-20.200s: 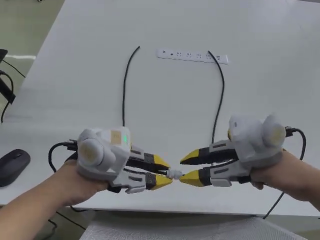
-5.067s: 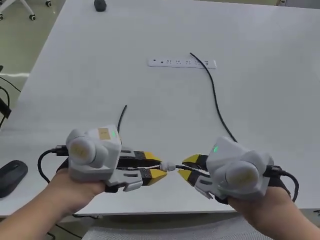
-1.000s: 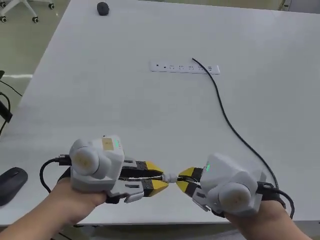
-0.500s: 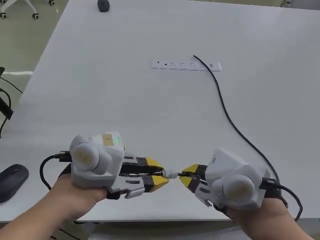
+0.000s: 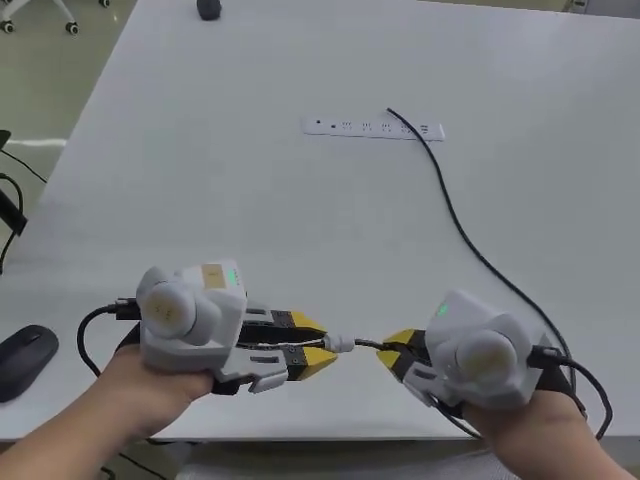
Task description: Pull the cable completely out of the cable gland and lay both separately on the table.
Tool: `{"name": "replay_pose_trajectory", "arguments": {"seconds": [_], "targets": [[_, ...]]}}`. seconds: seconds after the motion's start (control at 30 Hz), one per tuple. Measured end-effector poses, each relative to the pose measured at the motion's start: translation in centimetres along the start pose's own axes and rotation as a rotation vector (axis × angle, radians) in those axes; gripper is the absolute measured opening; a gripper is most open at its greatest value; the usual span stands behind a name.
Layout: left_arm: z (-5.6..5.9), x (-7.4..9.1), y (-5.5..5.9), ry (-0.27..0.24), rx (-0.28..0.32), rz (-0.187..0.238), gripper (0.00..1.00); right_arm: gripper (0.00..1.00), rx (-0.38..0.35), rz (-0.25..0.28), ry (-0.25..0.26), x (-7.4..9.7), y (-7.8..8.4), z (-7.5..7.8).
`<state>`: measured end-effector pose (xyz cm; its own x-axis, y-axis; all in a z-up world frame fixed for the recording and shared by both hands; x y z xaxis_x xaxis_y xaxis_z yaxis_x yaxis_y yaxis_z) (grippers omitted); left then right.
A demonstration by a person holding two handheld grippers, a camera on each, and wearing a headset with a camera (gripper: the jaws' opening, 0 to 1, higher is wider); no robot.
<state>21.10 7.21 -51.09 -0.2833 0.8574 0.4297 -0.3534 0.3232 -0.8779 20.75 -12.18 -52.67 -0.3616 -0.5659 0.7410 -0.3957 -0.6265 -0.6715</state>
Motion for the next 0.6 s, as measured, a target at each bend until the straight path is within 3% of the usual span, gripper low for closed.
{"name": "replay_pose_trajectory", "arguments": {"seconds": [0.5,0.6], "targets": [[0.1,-0.2,0.1,0.004,0.0,-0.002,0.15,0.0,-0.198,-0.072,0.017,-0.7,2.2,0.9],[0.1,-0.2,0.1,0.004,0.0,-0.003,0.15,0.0,-0.204,-0.077,0.018,-0.8,2.2,0.9]]}}
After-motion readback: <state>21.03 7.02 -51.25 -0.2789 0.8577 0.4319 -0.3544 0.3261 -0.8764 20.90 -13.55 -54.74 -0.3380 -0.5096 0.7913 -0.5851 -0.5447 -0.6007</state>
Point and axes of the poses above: the centre of the closed fingertips' face, and the gripper's own axes: x roughly backward along the fingers, z roughly to its right, y roughly out of its underside, the point moved 10 cm from there along x, roughly backward along the fingers, and after that the axes turned 3 degrees about -y, right-handed, at the moved point
